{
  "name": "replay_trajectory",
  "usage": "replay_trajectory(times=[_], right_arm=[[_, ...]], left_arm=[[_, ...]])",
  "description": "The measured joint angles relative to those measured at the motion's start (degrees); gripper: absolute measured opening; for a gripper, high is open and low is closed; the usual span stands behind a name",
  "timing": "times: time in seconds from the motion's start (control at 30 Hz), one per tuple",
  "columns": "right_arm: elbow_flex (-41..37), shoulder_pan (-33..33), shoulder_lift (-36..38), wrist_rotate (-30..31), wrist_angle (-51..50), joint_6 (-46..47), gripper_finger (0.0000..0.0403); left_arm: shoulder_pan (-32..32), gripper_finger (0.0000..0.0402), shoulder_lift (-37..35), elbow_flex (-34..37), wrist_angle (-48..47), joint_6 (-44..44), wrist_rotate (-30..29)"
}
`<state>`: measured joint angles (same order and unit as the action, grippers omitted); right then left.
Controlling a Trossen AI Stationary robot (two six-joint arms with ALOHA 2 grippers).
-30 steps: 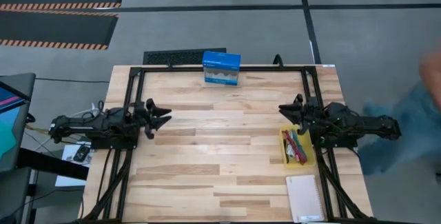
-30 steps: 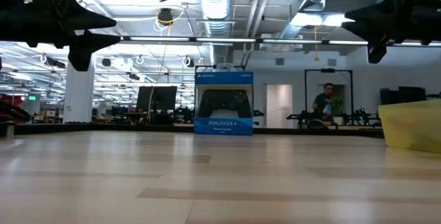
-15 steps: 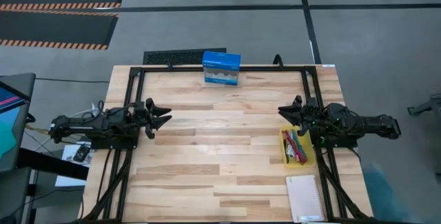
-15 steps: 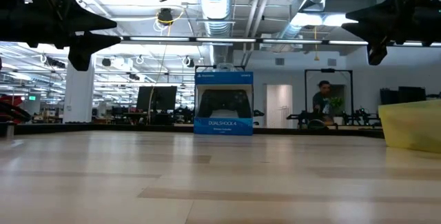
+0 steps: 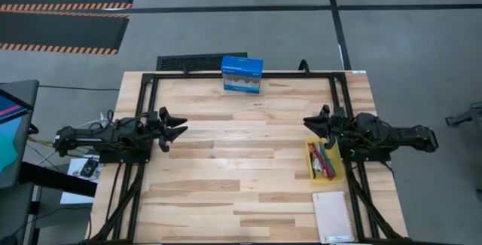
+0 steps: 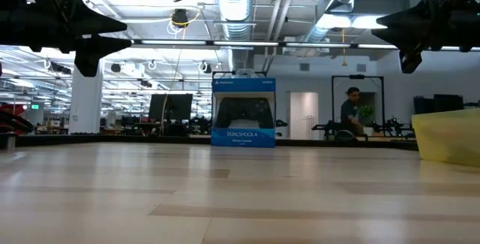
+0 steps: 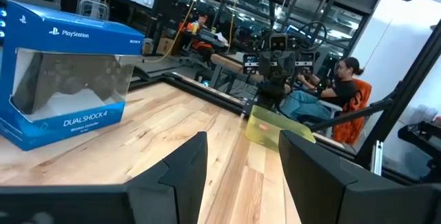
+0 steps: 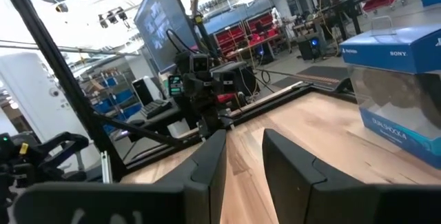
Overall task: Pick and place USB-C Cables
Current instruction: Return to Home Position
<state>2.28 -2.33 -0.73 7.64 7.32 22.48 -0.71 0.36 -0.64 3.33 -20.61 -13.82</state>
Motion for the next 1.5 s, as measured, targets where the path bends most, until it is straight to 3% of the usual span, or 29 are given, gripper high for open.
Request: replay_trajectory(times=[1.5], right_arm=[[0.0, 0.0, 0.0, -0.1, -2.7, 0.0, 0.0119]], left_arm=[[0.0, 0.0169, 0.0, 0.0, 0.0, -0.1, -0.1]])
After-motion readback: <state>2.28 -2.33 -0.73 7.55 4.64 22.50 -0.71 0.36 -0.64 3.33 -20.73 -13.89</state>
